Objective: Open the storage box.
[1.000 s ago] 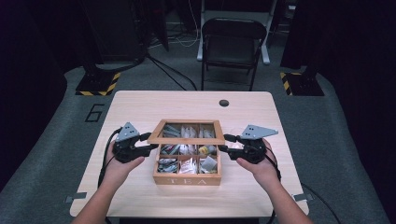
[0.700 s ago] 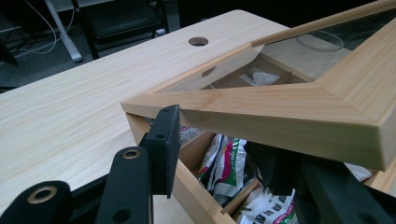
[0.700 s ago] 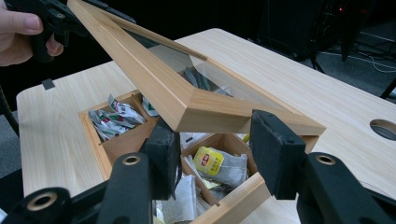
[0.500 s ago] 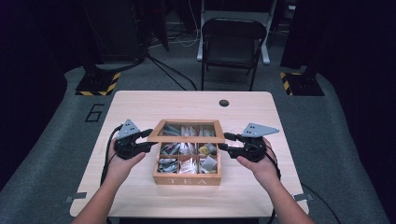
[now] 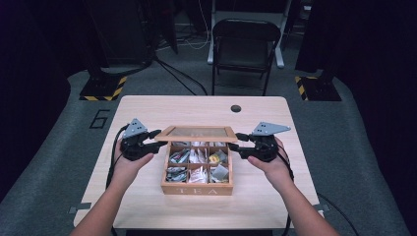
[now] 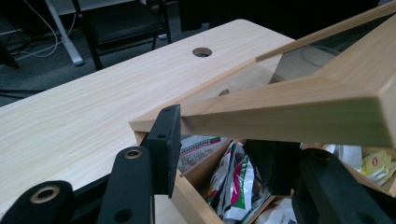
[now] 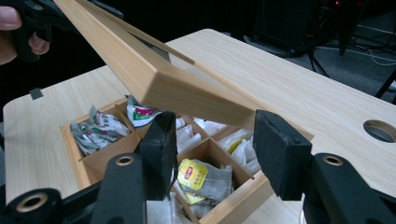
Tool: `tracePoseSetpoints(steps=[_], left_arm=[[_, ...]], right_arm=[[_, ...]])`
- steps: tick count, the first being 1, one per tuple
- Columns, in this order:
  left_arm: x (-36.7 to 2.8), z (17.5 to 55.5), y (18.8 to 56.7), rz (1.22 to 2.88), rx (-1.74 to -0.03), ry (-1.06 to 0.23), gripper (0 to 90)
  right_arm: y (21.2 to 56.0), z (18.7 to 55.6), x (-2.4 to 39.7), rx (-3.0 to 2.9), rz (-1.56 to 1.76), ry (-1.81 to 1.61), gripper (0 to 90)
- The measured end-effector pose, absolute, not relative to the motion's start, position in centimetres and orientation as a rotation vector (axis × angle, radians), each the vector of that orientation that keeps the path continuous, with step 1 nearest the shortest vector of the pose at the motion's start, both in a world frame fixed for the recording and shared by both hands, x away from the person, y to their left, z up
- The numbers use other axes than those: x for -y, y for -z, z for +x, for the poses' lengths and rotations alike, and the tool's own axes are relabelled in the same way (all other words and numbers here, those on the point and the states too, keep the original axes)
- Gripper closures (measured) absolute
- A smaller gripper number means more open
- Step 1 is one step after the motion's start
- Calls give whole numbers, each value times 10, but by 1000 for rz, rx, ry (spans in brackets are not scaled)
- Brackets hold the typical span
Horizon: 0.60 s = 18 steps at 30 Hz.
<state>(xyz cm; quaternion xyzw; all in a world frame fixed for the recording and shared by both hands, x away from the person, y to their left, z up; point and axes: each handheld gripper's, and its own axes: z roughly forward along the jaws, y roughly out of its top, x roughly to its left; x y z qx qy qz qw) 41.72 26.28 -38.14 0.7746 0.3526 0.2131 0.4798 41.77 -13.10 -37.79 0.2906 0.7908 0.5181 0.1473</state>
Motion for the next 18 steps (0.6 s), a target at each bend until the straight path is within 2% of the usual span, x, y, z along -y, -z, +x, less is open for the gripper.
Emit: tracePoseSetpoints(steps=[18], left_arm=[[-262, 431, 369, 1870, -876, -506, 560]], right_arm=[[375, 447, 123, -2263, 841, -1425, 490]])
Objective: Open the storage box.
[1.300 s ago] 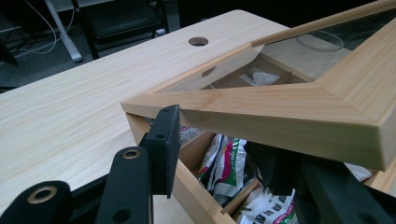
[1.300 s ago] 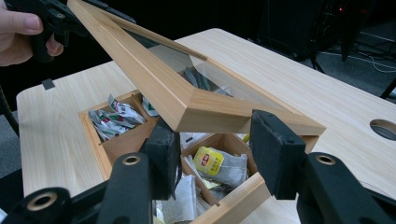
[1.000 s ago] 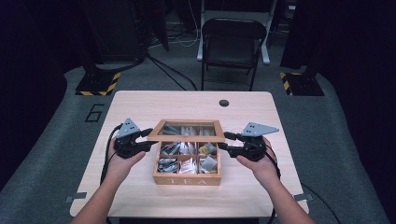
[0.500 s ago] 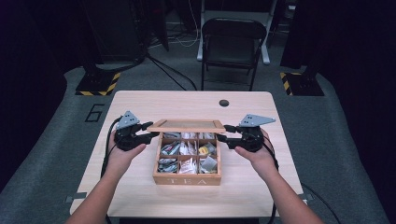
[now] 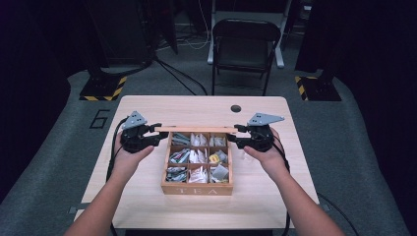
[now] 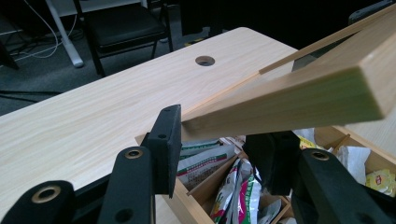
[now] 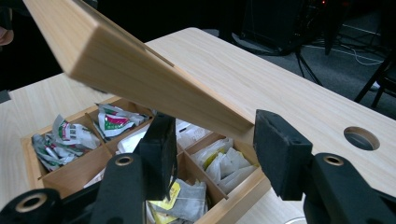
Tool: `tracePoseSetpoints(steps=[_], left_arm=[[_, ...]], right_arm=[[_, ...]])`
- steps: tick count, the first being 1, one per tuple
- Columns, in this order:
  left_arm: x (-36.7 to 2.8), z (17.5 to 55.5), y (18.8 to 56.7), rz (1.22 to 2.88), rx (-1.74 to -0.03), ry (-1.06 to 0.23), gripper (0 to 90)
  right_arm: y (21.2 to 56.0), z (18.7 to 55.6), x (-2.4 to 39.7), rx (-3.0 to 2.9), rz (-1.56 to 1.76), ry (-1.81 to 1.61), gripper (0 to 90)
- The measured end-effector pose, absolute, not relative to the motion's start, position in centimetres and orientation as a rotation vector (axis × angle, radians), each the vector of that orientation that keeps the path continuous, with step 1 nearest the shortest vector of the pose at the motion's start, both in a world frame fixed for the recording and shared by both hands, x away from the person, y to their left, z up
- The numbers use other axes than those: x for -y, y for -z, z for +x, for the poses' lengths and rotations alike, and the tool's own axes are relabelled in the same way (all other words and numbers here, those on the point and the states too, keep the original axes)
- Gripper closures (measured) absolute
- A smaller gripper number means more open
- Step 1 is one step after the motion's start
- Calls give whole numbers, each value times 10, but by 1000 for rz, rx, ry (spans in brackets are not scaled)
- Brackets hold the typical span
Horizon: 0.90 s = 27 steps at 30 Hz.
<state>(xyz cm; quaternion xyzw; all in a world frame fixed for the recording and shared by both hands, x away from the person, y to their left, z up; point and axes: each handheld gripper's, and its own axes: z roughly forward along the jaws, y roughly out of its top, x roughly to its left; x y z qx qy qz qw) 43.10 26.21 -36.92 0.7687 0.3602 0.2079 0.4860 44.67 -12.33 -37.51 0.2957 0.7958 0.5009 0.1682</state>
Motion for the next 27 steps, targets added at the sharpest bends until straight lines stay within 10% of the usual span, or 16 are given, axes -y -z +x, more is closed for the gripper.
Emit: tracePoseSetpoints(steps=[27], left_arm=[[-260, 440, 370, 1866, -884, -520, 557]], right_arm=[[368, 459, 123, -2270, 887, -1429, 541]])
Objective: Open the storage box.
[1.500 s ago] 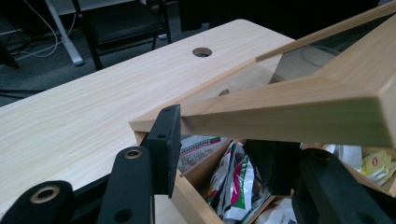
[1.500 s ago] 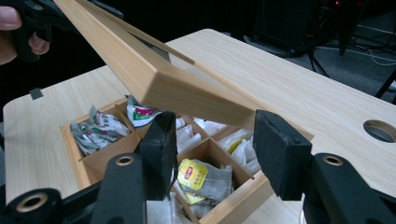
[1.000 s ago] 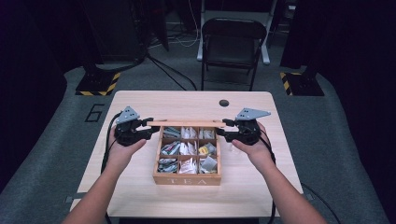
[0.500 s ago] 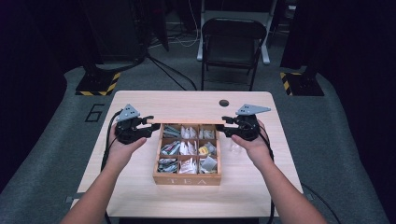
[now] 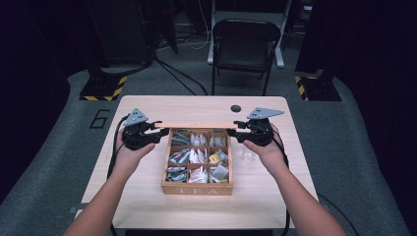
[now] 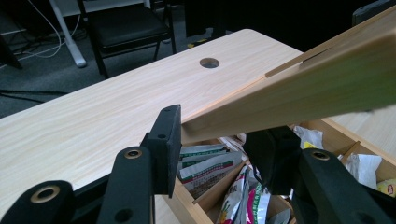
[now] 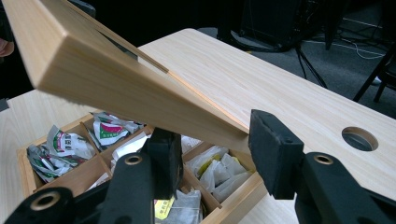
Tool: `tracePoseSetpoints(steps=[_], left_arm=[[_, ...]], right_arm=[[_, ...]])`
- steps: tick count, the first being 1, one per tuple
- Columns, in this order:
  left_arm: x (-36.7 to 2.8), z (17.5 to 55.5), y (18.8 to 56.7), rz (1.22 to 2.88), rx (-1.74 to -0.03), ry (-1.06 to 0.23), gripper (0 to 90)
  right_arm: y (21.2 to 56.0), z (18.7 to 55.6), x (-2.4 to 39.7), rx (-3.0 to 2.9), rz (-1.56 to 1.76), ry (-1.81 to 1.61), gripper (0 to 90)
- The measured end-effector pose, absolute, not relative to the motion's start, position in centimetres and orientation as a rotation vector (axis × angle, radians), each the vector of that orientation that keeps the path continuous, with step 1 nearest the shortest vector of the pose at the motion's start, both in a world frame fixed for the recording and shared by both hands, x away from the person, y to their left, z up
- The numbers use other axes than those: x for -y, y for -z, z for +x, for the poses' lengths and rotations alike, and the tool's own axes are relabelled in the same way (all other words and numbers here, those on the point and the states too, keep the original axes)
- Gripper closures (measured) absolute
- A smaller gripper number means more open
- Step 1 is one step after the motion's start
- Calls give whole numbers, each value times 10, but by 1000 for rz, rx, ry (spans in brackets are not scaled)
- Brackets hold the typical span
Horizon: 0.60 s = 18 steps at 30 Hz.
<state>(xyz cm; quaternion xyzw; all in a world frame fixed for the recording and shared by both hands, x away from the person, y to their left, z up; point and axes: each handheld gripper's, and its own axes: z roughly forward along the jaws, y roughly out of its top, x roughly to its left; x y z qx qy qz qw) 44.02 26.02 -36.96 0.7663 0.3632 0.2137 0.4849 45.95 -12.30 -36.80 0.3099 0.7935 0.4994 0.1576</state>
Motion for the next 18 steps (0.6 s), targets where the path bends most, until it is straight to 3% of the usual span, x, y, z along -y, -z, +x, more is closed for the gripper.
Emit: tracePoseSetpoints(steps=[18], left_arm=[[-261, 448, 373, 1855, -890, -543, 564]], right_arm=[[363, 465, 122, -2260, 892, -1428, 548]])
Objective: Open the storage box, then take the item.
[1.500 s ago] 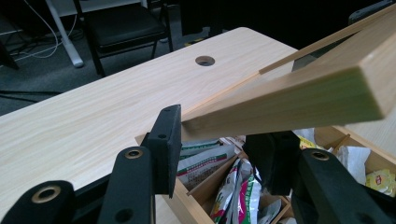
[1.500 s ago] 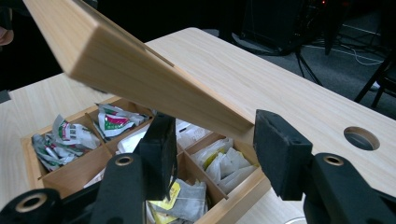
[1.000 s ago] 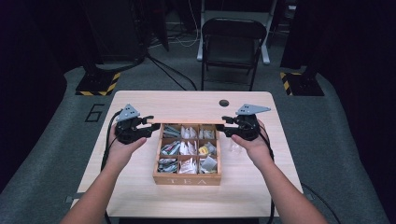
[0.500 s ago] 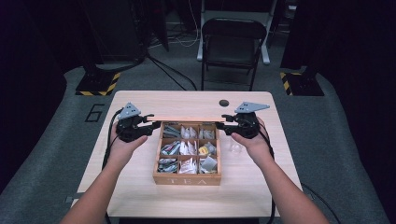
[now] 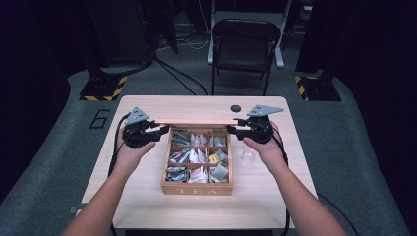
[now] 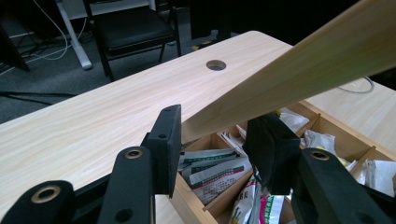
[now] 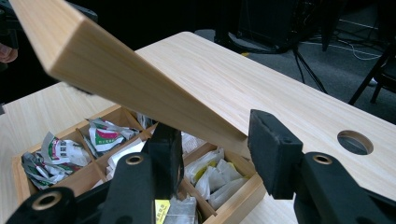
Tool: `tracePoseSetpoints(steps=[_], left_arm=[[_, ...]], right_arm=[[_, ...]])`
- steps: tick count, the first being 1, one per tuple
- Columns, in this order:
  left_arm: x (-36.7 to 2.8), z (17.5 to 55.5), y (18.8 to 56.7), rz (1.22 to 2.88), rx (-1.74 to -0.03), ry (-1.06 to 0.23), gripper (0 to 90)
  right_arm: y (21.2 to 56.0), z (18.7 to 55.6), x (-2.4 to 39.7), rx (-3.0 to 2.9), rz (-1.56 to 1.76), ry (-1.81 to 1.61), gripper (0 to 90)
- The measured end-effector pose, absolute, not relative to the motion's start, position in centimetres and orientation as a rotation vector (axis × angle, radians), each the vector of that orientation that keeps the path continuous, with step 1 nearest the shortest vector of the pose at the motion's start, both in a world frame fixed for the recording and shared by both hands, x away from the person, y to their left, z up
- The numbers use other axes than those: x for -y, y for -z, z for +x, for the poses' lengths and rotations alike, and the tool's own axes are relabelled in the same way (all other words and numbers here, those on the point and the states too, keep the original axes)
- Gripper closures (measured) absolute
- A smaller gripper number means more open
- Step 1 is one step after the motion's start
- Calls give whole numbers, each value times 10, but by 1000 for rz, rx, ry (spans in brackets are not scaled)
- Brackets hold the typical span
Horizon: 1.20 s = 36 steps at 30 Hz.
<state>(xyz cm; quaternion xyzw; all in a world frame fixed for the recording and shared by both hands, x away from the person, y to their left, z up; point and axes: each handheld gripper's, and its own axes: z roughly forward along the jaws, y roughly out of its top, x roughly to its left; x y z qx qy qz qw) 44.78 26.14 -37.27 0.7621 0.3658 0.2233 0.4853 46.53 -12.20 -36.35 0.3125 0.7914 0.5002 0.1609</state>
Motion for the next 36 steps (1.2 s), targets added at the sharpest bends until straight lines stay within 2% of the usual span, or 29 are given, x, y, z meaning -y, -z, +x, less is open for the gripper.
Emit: tracePoseSetpoints(steps=[9, 36], left_arm=[[-257, 451, 369, 1868, -884, -582, 593], [-256, 469, 362, 1831, -919, -558, 596]], right_arm=[[362, 469, 122, -2246, 897, -1438, 549], [375, 488, 122, -2230, 924, -1417, 498]])
